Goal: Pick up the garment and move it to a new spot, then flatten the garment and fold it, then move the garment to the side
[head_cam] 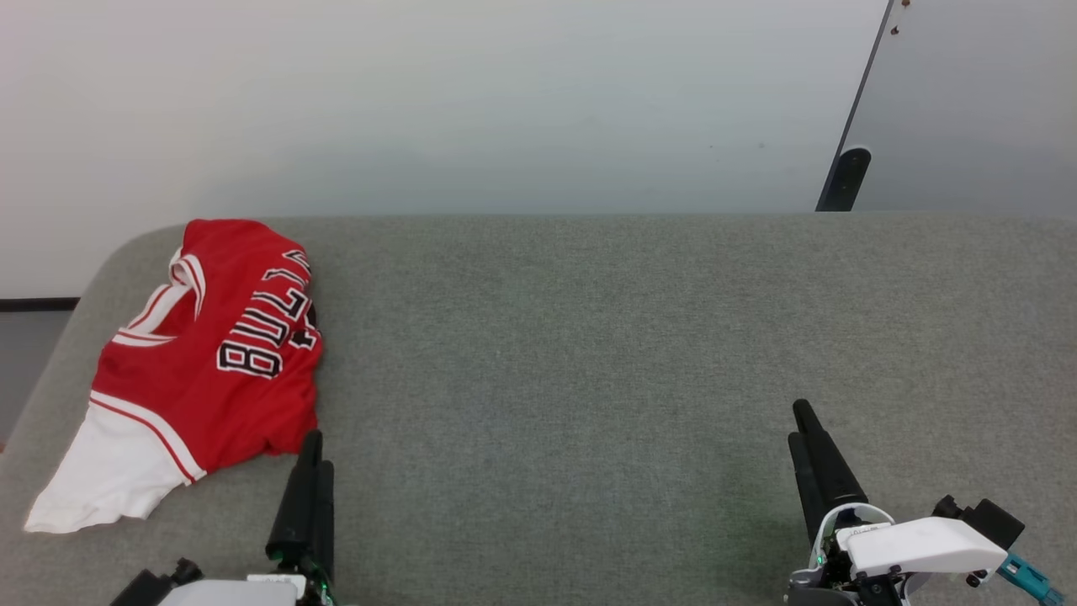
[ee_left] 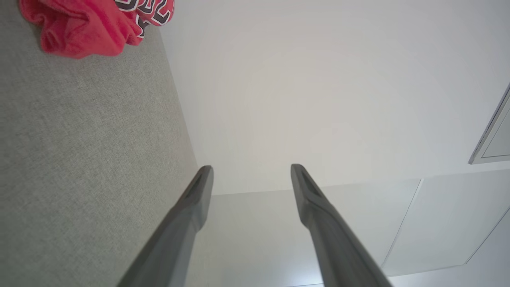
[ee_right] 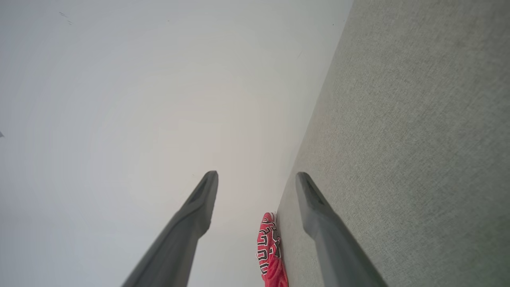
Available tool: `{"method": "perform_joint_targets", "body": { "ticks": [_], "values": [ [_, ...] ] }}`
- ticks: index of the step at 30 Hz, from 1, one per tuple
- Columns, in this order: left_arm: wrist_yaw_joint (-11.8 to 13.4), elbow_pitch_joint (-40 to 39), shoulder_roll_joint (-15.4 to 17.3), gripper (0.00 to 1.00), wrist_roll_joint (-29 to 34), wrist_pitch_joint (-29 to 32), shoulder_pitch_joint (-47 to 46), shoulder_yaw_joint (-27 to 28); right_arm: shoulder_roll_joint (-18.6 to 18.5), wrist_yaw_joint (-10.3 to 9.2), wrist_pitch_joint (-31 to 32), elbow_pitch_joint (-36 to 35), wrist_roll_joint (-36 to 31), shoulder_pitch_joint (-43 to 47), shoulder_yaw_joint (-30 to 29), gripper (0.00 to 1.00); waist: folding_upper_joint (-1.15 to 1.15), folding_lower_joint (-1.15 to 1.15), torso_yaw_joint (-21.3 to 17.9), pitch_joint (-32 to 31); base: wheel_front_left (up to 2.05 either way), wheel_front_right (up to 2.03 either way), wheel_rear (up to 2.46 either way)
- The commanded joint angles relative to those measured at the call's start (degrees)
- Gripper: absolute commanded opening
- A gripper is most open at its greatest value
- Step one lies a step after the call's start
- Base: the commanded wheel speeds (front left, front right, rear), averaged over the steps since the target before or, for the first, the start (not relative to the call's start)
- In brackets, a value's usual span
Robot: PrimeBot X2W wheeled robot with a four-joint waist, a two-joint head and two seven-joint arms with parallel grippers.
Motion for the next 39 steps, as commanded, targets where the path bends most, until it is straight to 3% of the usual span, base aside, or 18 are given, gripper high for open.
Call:
{"method": "perform_joint_targets", "body": {
  "ticks": [1,10,18,24,35,39],
  "values": [
    [-0.36,-0.85,0.55,1.00,0.79,-0.45,0.09,-0.18,-0.43,0.00,-0.49,-0.34,-0.57,-1.12,0.59,1.00,0.00,0.00,-0.02,-0.04,0.00,0.00,0.00],
    [-0.40,-1.12,1.85,1.00,5.89,-2.92,0.93,-1.19,-1.84,0.00,-1.98,0.80,-4.05,-1.73,2.30,1.00,0.00,0.00,-0.16,-0.41,0.00,0.00,0.00],
    [1.10,-0.65,3.63,1.00,18.64,-5.51,1.42,-1.56,-3.87,0.00,-3.25,3.97,-13.66,-2.70,4.14,1.00,0.00,0.00,-0.29,-0.89,0.00,0.00,0.00],
    [1.95,-0.95,3.84,1.00,32.29,-6.59,1.58,-0.47,-4.04,-0.01,-4.10,6.88,-27.96,-3.14,2.41,1.00,0.00,0.00,-0.43,-1.28,0.00,0.00,0.00],
    [1.15,-2.31,1.22,1.00,56.01,-8.00,2.48,3.12,-1.07,-0.02,-5.48,8.86,-62.26,-1.58,-4.31,1.00,0.00,0.00,-0.60,-1.81,0.00,0.00,0.00],
    [0.91,-3.23,0.57,1.00,61.59,-8.28,2.48,4.11,0.08,-0.02,-5.56,8.95,-67.87,-0.91,-5.91,1.00,0.00,0.00,-0.61,-1.85,0.00,0.00,0.00]
  ]
}}
